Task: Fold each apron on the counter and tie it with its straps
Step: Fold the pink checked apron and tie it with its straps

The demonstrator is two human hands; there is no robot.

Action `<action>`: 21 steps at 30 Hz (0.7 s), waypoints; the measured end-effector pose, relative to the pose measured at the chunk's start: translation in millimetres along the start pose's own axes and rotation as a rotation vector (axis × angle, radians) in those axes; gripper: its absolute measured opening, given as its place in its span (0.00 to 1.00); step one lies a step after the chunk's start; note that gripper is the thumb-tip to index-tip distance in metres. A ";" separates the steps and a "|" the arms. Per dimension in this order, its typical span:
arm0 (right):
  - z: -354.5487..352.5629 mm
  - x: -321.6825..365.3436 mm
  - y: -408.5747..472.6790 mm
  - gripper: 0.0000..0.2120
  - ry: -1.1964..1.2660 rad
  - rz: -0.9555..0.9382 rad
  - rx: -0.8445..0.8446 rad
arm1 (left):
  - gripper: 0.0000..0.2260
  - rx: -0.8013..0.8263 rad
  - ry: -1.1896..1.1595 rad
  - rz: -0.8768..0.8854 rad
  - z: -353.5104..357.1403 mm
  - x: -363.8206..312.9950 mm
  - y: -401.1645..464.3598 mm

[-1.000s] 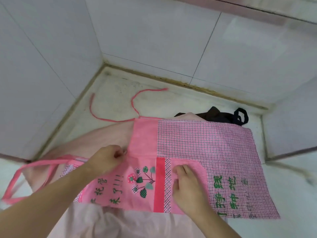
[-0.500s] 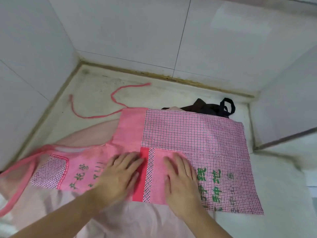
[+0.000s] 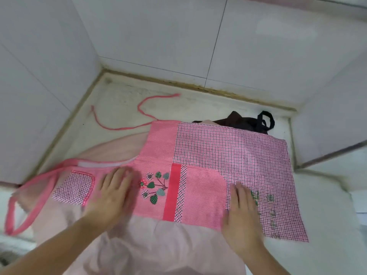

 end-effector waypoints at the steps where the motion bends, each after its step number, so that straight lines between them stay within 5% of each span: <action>1: -1.1 22.2 -7.2 0.38 0.031 -0.104 0.018 | 0.24 -0.003 -0.051 0.096 -0.8 -23.2 -4.4; 4: 11.9 65.3 -31.8 0.40 0.058 -0.346 0.162 | 0.28 0.157 -0.067 0.333 22.7 -67.1 -28.4; 6: 26.3 63.8 -36.3 0.41 0.046 -0.359 0.166 | 0.32 0.247 -0.006 0.344 35.1 -75.2 -36.6; 11: 25.7 38.5 -24.7 0.46 -0.003 -0.269 0.015 | 0.25 0.185 0.068 0.324 34.0 -75.8 -28.0; 16: 7.8 21.8 -20.8 0.37 -0.066 -0.256 -0.096 | 0.29 0.279 0.203 0.135 28.7 -50.2 -12.9; 21: -10.5 -53.8 -47.6 0.27 -0.163 0.049 -0.065 | 0.22 0.402 0.296 0.090 -19.7 -21.9 -17.8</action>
Point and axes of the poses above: each hand's wrist, its own y-axis towards the middle knuckle, its own z-axis out of the palm, x = y × z, the point moved 5 cm from there along y, towards the middle knuckle, and after that the axes turned 2 degrees about -x, right-handed, at the moved point
